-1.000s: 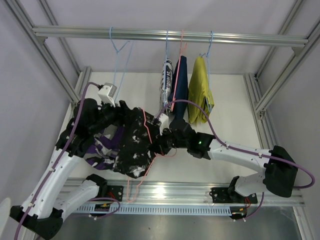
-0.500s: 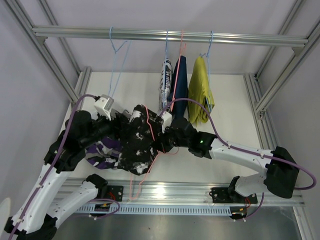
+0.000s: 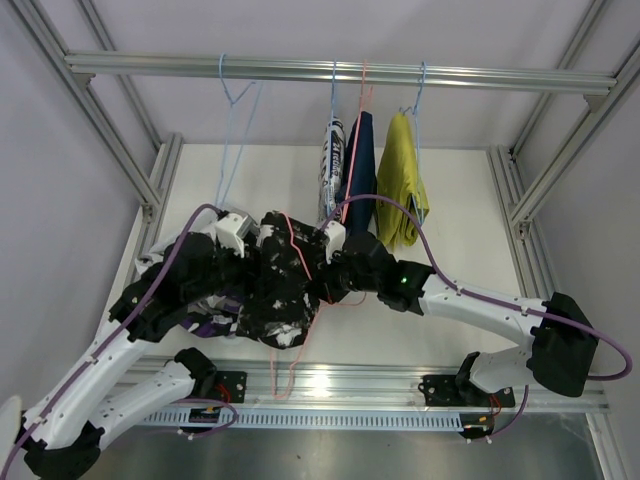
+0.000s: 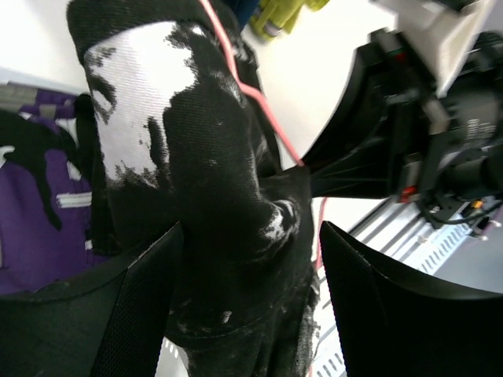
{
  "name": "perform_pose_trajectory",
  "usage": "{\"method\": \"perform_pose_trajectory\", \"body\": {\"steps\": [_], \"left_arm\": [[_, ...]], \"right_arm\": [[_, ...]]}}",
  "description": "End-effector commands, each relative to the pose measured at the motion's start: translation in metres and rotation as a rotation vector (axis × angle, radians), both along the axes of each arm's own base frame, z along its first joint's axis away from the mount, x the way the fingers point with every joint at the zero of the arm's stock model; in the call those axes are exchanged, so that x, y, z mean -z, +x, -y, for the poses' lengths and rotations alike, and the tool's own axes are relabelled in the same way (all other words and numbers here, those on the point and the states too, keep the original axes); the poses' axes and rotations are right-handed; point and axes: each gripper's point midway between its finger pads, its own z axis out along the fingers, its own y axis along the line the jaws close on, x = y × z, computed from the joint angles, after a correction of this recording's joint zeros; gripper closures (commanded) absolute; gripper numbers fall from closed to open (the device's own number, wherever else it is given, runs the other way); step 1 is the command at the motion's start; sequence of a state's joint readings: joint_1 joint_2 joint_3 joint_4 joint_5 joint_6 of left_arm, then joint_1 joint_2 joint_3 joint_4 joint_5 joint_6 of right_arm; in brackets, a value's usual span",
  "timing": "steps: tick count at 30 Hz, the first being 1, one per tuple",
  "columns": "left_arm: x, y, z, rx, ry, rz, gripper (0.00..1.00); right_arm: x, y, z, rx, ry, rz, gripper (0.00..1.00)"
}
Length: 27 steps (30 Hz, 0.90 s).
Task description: Remove the trousers from the hanger
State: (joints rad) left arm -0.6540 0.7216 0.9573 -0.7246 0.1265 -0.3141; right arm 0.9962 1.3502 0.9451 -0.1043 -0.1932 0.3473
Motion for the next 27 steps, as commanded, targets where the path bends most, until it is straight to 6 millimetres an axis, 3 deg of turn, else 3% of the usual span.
{"method": "perform_pose_trajectory", "body": {"steps": [1,6,10,13,21,27], "left_arm": [[0.031,-0.011,-0.008,-0.026,0.072,-0.105,0.26],[0.028,-0.015,-0.016,-0.059,0.106,-0.092,0.25],[0.001,-0.014,-0.030,-0.130,0.088,-0.001,0.25],[-0.001,-0.016,-0.036,-0.151,0.097,0.003,0.24],[0.039,-0.028,-0.020,-0.070,0.107,-0.104,0.24],[0.044,-0.035,-0.001,0.003,0.061,-0.136,0.30]], "right_arm": [[-0.048,0.015,-0.018,0.003,0.129,0.076,1.00],[-0.044,0.017,-0.018,-0.003,0.126,0.068,1.00],[-0.040,0.018,-0.018,-0.005,0.121,0.062,1.00],[-0.036,0.018,-0.016,-0.005,0.115,0.054,1.00],[-0.042,0.022,-0.018,-0.004,0.142,0.065,1.00],[-0.042,0.022,-0.016,-0.003,0.147,0.066,1.00]]}}
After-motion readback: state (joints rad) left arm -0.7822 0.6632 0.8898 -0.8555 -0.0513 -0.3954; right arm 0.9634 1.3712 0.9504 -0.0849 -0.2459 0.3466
